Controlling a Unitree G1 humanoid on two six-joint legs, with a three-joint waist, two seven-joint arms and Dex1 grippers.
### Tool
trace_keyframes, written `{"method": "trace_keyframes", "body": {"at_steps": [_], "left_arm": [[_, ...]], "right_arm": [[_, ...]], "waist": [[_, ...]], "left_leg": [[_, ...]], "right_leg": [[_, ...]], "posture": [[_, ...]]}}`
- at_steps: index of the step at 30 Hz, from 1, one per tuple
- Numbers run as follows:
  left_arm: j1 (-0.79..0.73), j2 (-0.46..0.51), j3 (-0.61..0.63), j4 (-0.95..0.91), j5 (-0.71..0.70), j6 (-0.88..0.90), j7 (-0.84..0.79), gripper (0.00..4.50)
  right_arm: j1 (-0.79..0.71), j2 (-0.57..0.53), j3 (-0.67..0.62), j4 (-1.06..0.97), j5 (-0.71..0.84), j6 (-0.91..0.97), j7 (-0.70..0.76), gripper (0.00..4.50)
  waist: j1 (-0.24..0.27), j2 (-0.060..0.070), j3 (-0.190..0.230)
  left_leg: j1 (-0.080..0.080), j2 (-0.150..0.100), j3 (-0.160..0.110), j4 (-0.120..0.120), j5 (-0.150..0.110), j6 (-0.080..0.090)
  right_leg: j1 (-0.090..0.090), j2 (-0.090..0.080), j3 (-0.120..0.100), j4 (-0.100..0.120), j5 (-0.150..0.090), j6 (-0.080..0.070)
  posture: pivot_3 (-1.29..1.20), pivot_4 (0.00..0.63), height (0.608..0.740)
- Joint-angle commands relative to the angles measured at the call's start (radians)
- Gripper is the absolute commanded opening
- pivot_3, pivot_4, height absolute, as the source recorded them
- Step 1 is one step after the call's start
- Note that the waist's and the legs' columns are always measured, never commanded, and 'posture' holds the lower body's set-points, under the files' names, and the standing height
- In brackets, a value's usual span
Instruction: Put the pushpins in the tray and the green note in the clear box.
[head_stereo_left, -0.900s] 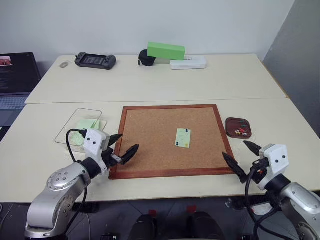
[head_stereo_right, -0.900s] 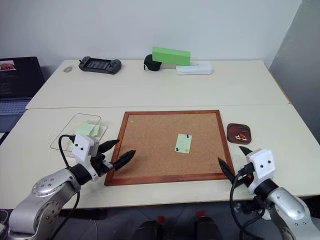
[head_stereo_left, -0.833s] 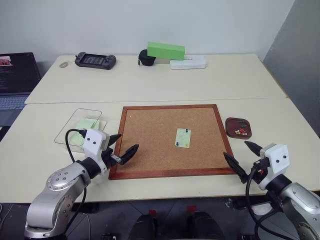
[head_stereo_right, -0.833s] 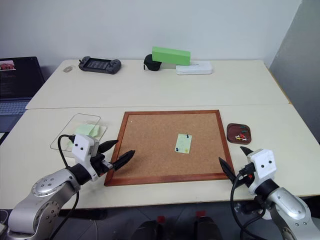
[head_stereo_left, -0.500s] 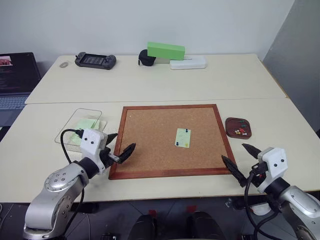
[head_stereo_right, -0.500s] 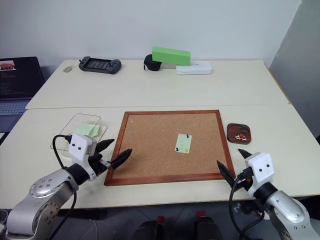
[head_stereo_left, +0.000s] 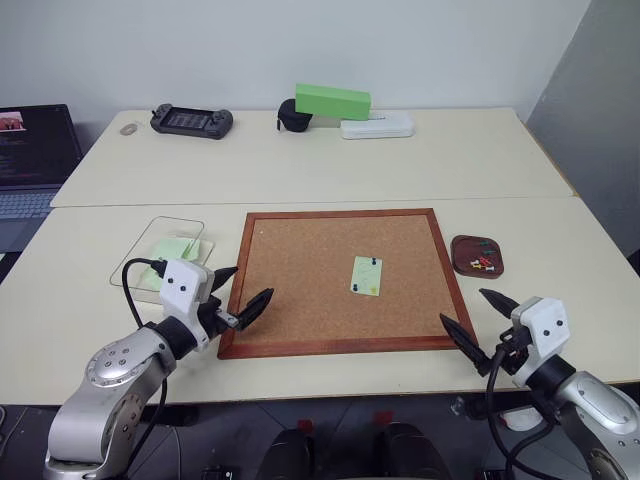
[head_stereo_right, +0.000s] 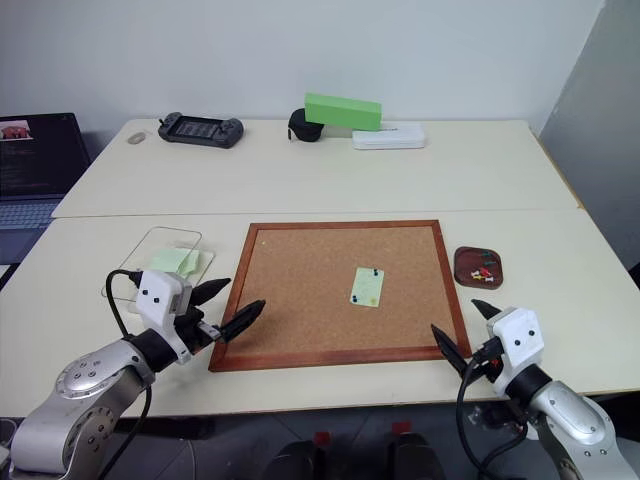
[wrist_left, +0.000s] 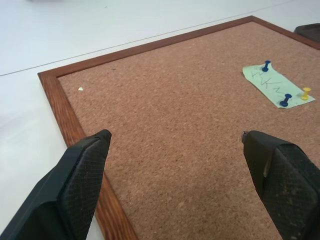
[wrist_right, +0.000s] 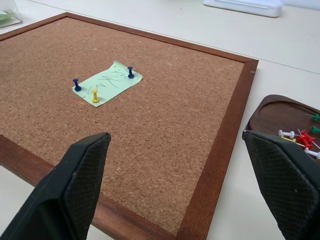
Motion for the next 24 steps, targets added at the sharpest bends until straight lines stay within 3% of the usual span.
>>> {"method": "trace_keyframes", "body": {"at_steps": [1, 5, 8, 14, 24], "left_arm": [[-0.028, 0.028, -0.016, -0.001, -0.018, -0.022, -0.061, 4.43], [-0.042, 0.077, -0.057, 0.023, -0.017, -0.061, -0.186, 4.43], [-0.088, 0.113, -0.087, 0.076, -0.036, -0.090, -0.297, 3.97], [-0.213, 0.108, -0.167, 0.258, 0.042, -0.225, -0.401, 2.79], [-0.276, 0.094, -0.232, 0.400, 0.093, -0.332, -0.488, 0.68]], "right_arm": [[-0.030, -0.011, -0.001, -0.008, 0.010, -0.022, 0.027, 4.50], [-0.076, -0.036, 0.037, 0.014, 0.004, -0.029, 0.077, 4.50], [-0.143, -0.054, 0.060, 0.065, 0.000, -0.034, 0.110, 4.50], [-0.302, -0.056, 0.103, 0.186, -0.013, -0.043, 0.148, 4.50], [-0.399, -0.016, 0.184, 0.269, -0.044, -0.060, 0.147, 4.50]], "waist": [[0.000, 0.000, 0.000], [-0.002, 0.000, 0.000], [-0.002, 0.001, 0.001], [-0.001, 0.001, 0.002], [-0.002, 0.001, 0.003]], "left_leg": [[0.000, 0.000, 0.000, 0.000, 0.000, 0.000], [0.000, 0.000, 0.000, 0.000, 0.000, 0.000], [0.000, 0.000, 0.001, 0.000, 0.000, 0.000], [0.001, -0.001, 0.001, 0.001, 0.000, 0.000], [-0.003, -0.001, 0.001, 0.000, 0.000, 0.000]], "right_leg": [[0.000, 0.000, 0.000, 0.000, 0.000, 0.000], [0.000, 0.000, 0.000, 0.000, 0.000, 0.000], [0.000, 0.001, -0.001, 0.000, 0.000, 0.000], [0.000, 0.001, -0.002, 0.000, 0.000, 0.000], [-0.004, 0.000, -0.002, 0.000, 0.000, -0.001]], "posture": [[0.00, 0.150, 0.740], [0.00, 0.150, 0.740], [0.00, 0.150, 0.740], [0.00, 0.150, 0.740], [0.00, 0.150, 0.740]]}}
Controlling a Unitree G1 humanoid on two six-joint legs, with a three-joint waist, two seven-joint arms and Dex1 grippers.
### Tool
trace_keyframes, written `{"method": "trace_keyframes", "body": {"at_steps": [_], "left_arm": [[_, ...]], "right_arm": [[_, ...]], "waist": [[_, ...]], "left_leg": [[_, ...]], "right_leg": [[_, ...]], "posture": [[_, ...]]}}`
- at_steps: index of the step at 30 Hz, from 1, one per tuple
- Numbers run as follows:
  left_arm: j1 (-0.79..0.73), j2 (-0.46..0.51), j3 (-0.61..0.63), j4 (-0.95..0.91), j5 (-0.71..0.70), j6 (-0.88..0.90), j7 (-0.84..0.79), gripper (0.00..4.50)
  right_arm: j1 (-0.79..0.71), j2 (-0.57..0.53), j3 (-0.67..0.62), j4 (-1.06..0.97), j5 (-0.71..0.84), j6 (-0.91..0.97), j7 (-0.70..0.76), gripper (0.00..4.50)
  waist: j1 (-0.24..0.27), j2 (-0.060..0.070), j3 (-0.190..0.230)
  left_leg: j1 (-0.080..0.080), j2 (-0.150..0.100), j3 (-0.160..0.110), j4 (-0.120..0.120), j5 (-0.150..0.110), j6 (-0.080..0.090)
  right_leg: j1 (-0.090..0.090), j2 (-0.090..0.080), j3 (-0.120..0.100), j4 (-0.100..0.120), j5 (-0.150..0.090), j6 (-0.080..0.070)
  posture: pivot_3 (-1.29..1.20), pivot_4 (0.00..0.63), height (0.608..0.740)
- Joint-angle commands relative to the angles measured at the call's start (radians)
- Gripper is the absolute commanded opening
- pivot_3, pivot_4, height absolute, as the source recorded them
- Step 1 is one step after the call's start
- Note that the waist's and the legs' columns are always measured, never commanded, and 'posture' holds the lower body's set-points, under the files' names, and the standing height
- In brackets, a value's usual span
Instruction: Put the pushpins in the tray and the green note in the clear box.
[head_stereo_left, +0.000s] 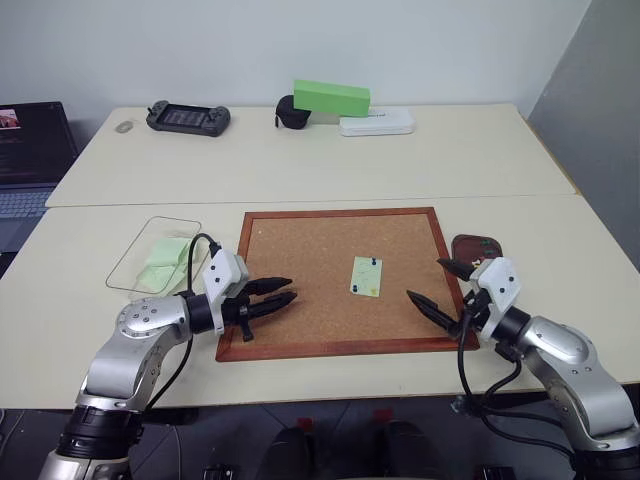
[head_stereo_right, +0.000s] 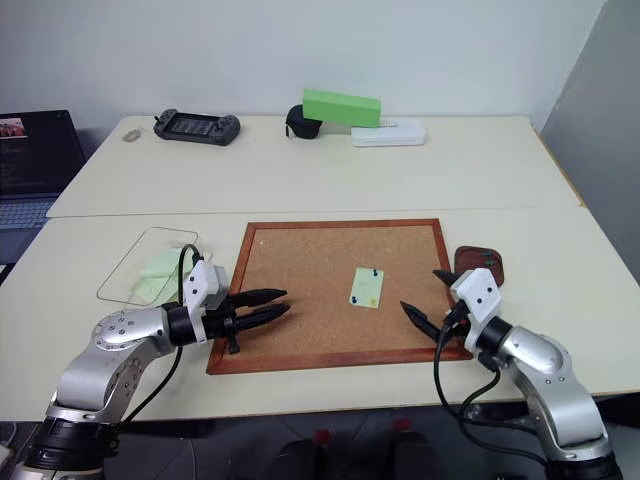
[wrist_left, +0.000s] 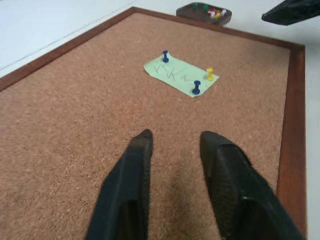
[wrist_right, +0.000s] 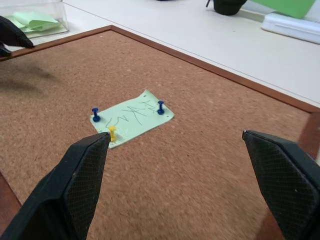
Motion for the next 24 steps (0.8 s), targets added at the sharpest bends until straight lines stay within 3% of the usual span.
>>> {"method": "trace_keyframes", "body": {"at_steps": [1, 4, 16, 24], "left_arm": [[-0.021, -0.015, -0.023, 0.022, 0.020, -0.046, -0.023, 0.56], [-0.024, -0.033, -0.049, 0.048, 0.040, -0.058, -0.020, 0.05], [-0.034, -0.085, -0.180, 0.183, 0.212, -0.056, 0.052, 0.05], [-0.024, -0.080, -0.181, 0.169, 0.195, -0.017, 0.048, 0.05]], "right_arm": [[-0.038, 0.016, 0.025, 0.006, -0.016, -0.031, 0.010, 4.50], [-0.073, 0.036, 0.051, 0.034, -0.027, -0.036, 0.007, 4.50], [-0.222, 0.125, 0.129, 0.169, -0.044, -0.027, 0.018, 4.50], [-0.345, 0.168, 0.151, 0.395, -0.086, -0.054, 0.025, 4.50]], "waist": [[0.000, 0.000, 0.000], [0.000, 0.000, 0.000], [0.002, 0.001, 0.000], [-0.001, 0.003, -0.002]], "left_leg": [[0.000, 0.000, 0.000, 0.000, 0.000, 0.000], [0.000, 0.000, 0.000, 0.001, 0.000, 0.000], [0.004, 0.000, -0.001, 0.001, 0.000, 0.000], [0.006, -0.001, 0.000, 0.001, 0.002, 0.004]], "right_leg": [[0.000, 0.000, 0.000, 0.000, 0.000, 0.000], [0.000, 0.000, 0.000, 0.000, 0.000, 0.000], [0.004, 0.000, -0.001, 0.002, 0.000, 0.000], [0.005, 0.000, -0.001, 0.002, 0.002, 0.001]], "posture": [[0.00, 0.150, 0.740], [0.00, 0.150, 0.740], [0.00, 0.150, 0.740], [0.00, 0.150, 0.740]]}}
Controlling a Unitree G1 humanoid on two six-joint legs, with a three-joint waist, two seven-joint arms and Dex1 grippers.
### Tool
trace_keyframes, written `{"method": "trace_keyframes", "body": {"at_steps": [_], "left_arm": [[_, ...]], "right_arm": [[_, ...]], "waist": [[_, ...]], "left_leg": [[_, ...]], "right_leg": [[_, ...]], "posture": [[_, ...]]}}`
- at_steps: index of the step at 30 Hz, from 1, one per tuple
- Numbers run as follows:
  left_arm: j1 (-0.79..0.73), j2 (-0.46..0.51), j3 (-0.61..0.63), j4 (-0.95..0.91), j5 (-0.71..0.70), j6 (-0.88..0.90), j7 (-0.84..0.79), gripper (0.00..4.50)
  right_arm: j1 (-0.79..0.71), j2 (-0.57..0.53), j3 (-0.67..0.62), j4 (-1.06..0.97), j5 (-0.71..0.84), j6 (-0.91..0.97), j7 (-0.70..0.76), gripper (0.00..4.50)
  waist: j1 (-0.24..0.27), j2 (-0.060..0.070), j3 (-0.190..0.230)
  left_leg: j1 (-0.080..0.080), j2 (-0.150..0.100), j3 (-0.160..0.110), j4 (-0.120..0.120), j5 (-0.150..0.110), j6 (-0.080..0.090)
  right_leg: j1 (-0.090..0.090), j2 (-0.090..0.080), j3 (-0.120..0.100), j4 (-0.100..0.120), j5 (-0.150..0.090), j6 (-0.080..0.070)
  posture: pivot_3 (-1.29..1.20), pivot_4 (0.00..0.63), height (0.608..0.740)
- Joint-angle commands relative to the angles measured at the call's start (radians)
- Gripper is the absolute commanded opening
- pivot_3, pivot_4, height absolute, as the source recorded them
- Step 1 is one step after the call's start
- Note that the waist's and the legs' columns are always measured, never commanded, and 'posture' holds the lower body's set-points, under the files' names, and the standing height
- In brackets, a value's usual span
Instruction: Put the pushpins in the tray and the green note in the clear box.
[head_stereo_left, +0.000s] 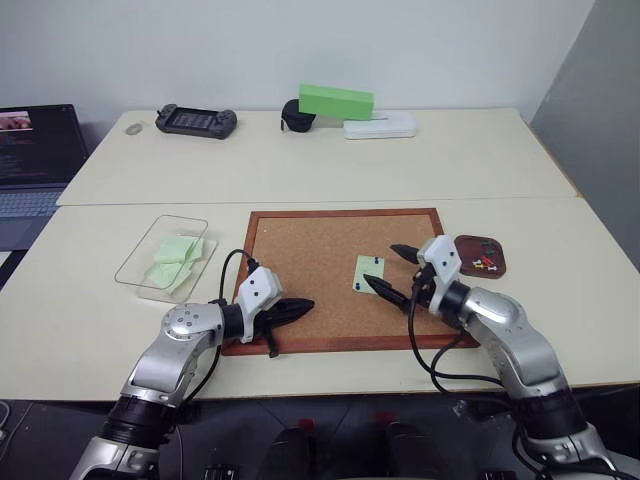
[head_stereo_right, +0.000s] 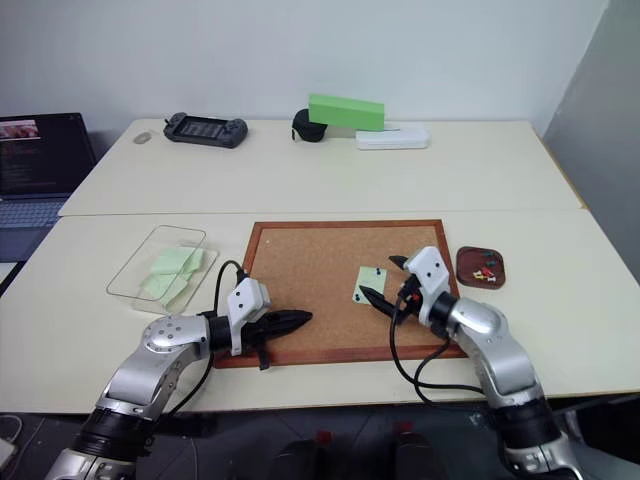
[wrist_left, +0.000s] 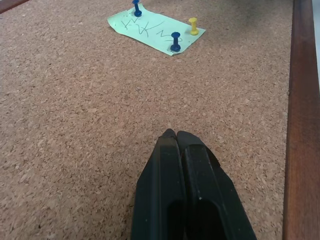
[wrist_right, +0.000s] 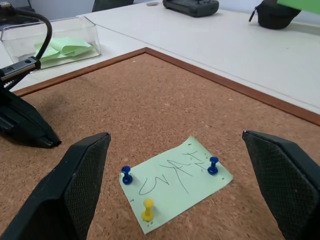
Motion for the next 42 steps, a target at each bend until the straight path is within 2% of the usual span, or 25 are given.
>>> {"method": "trace_keyframes", "body": {"at_steps": [1, 6, 7, 8, 16, 28, 35, 42], "left_arm": [[0.024, 0.007, -0.028, 0.028, 0.030, 0.044, 0.004, 0.05], [0.024, 0.008, -0.017, 0.020, 0.021, 0.061, 0.007, 0.05], [0.025, 0.009, -0.017, 0.020, 0.023, 0.061, 0.007, 0.00], [0.026, 0.012, -0.017, 0.019, 0.025, 0.061, 0.006, 0.00], [0.031, 0.016, -0.013, 0.005, 0.024, 0.073, 0.004, 0.00], [0.034, 0.024, -0.010, -0.006, 0.024, 0.088, 0.003, 0.00], [0.034, 0.025, -0.011, -0.009, 0.021, 0.098, 0.002, 0.00], [0.031, 0.021, -0.015, -0.009, 0.025, 0.108, 0.005, 0.00]], "right_arm": [[-0.051, 0.015, 0.001, 0.097, -0.030, -0.052, 0.015, 4.50], [-0.090, 0.030, 0.003, 0.199, -0.051, -0.105, 0.037, 4.50], [-0.097, 0.034, 0.005, 0.220, -0.059, -0.121, 0.040, 4.13], [-0.106, 0.041, 0.007, 0.241, -0.064, -0.134, 0.041, 4.03], [-0.148, 0.077, 0.004, 0.333, -0.086, -0.197, 0.062, 2.23], [-0.203, 0.094, -0.012, 0.420, -0.091, -0.211, 0.068, 0.01], [-0.193, 0.080, -0.014, 0.393, -0.104, -0.242, 0.077, 0.01], [-0.168, 0.075, -0.043, 0.268, -0.052, -0.226, 0.107, 0.01]], "waist": [[0.000, 0.000, 0.000], [0.000, 0.001, 0.000], [-0.001, 0.001, 0.000], [-0.001, 0.001, 0.000], [-0.002, 0.001, -0.001], [-0.003, 0.001, -0.001], [-0.003, 0.002, -0.001], [-0.002, 0.002, 0.000]], "left_leg": [[0.000, 0.000, 0.000, 0.000, 0.000, 0.000], [0.000, 0.000, 0.000, 0.000, 0.000, 0.000], [0.000, 0.000, 0.000, 0.000, 0.000, 0.000], [0.000, 0.000, 0.000, 0.000, 0.000, 0.000], [0.000, 0.000, 0.000, 0.000, 0.000, 0.000], [0.000, 0.001, 0.000, 0.000, 0.000, 0.000], [0.000, 0.001, 0.000, 0.000, 0.000, 0.000], [-0.002, 0.000, 0.000, -0.001, 0.000, 0.000]], "right_leg": [[0.000, 0.000, 0.000, 0.000, 0.000, 0.000], [0.000, 0.000, 0.000, 0.000, 0.000, 0.000], [0.000, 0.000, 0.000, 0.000, 0.000, 0.000], [0.000, 0.000, 0.000, 0.000, 0.000, 0.000], [0.000, 0.000, 0.000, 0.000, 0.000, 0.000], [-0.001, 0.000, 0.000, 0.000, 0.000, 0.000], [-0.001, 0.000, 0.000, 0.000, 0.000, 0.000], [-0.002, -0.001, 0.000, 0.000, 0.000, -0.001]], "posture": [[0.00, 0.150, 0.740], [0.00, 0.150, 0.740], [0.00, 0.150, 0.740], [0.00, 0.150, 0.740], [0.00, 0.150, 0.740], [0.00, 0.150, 0.740], [0.00, 0.150, 0.740], [0.00, 0.150, 0.740]]}}
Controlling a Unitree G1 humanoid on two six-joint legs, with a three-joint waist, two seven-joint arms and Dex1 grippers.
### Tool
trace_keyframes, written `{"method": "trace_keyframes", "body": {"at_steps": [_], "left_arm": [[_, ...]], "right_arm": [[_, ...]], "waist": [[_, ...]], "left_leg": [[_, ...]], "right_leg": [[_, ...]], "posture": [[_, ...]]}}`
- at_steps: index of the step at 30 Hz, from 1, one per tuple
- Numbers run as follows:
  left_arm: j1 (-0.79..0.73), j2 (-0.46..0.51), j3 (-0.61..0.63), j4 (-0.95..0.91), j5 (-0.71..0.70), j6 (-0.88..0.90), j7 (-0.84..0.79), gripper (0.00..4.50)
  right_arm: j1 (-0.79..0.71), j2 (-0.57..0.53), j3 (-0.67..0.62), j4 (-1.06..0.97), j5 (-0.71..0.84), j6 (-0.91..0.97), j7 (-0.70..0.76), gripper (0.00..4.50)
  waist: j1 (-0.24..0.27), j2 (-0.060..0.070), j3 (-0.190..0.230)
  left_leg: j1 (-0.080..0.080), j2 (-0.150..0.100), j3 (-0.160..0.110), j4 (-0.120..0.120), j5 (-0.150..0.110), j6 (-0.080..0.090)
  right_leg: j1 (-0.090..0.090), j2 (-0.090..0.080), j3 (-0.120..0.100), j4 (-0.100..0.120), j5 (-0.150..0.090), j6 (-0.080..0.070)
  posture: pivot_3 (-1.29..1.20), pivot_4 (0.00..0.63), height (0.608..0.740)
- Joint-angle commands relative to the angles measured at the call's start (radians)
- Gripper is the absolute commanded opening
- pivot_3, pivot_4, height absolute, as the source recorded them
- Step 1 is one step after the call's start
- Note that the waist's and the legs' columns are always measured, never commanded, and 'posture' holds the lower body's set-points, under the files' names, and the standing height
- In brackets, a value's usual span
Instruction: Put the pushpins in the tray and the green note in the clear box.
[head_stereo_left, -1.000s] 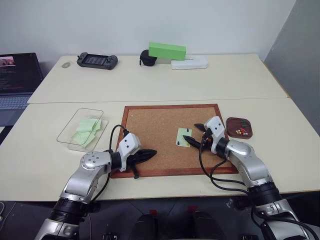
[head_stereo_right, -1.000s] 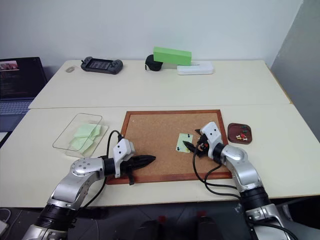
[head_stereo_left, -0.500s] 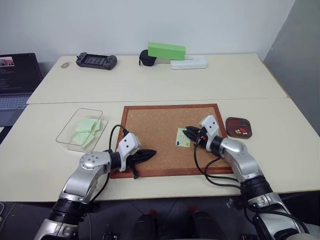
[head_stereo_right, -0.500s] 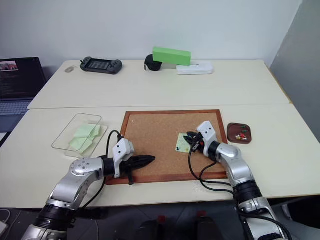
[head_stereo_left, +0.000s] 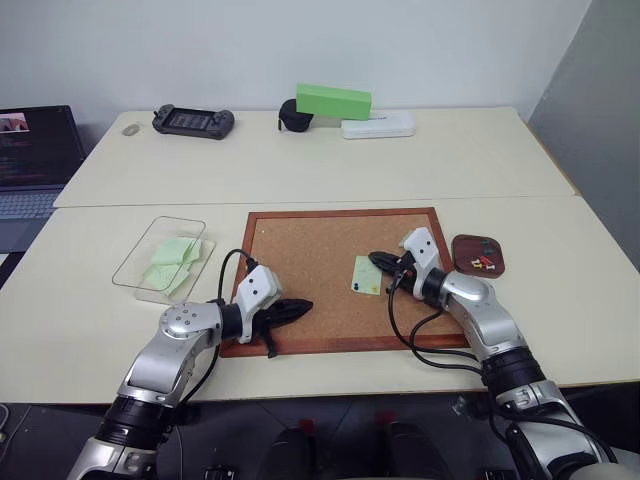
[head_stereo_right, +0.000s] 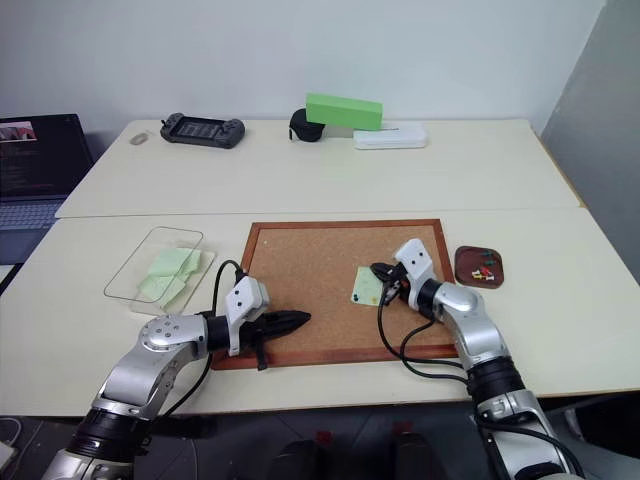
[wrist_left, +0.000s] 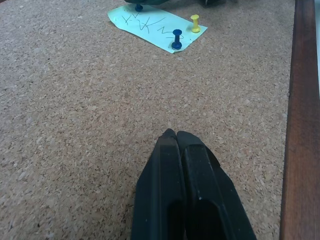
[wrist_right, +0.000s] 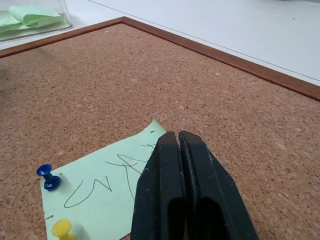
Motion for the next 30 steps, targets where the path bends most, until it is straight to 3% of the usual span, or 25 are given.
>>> {"method": "trace_keyframes", "body": {"at_steps": [1, 17, 26, 30], "left_arm": [[0.024, 0.011, -0.027, 0.041, 0.028, 0.045, 0.008, 0.00], [0.026, 0.007, -0.036, 0.036, 0.022, 0.115, 0.035, 0.00], [0.040, 0.011, -0.035, 0.016, 0.017, 0.106, 0.036, 0.00], [0.039, 0.006, -0.036, 0.018, 0.013, 0.107, 0.033, 0.00]], "right_arm": [[-0.010, -0.009, -0.031, -0.125, 0.035, -0.022, 0.018, 0.01], [0.011, -0.018, -0.057, -0.182, 0.033, 0.020, -0.013, 0.01], [0.063, -0.072, -0.281, -0.306, 0.041, 0.206, -0.264, 0.01], [0.081, -0.150, -0.359, -0.251, -0.008, 0.191, -0.343, 0.01]], "waist": [[0.000, 0.000, 0.000], [-0.001, 0.001, 0.000], [0.001, 0.001, 0.000], [0.000, 0.001, 0.000]], "left_leg": [[0.000, 0.000, 0.000, 0.000, 0.000, 0.000], [0.001, 0.000, 0.000, 0.000, 0.000, 0.000], [0.001, 0.000, 0.000, 0.000, 0.000, 0.000], [0.001, 0.000, 0.001, -0.001, 0.000, 0.000]], "right_leg": [[0.000, 0.000, 0.000, 0.000, 0.000, 0.000], [0.001, 0.000, 0.000, 0.000, 0.000, 0.000], [0.001, 0.000, 0.000, 0.000, 0.000, 0.000], [0.001, 0.000, 0.001, 0.000, 0.000, 0.000]], "posture": [[0.00, 0.150, 0.740], [0.00, 0.150, 0.740], [0.00, 0.150, 0.740], [0.00, 0.150, 0.740]]}}
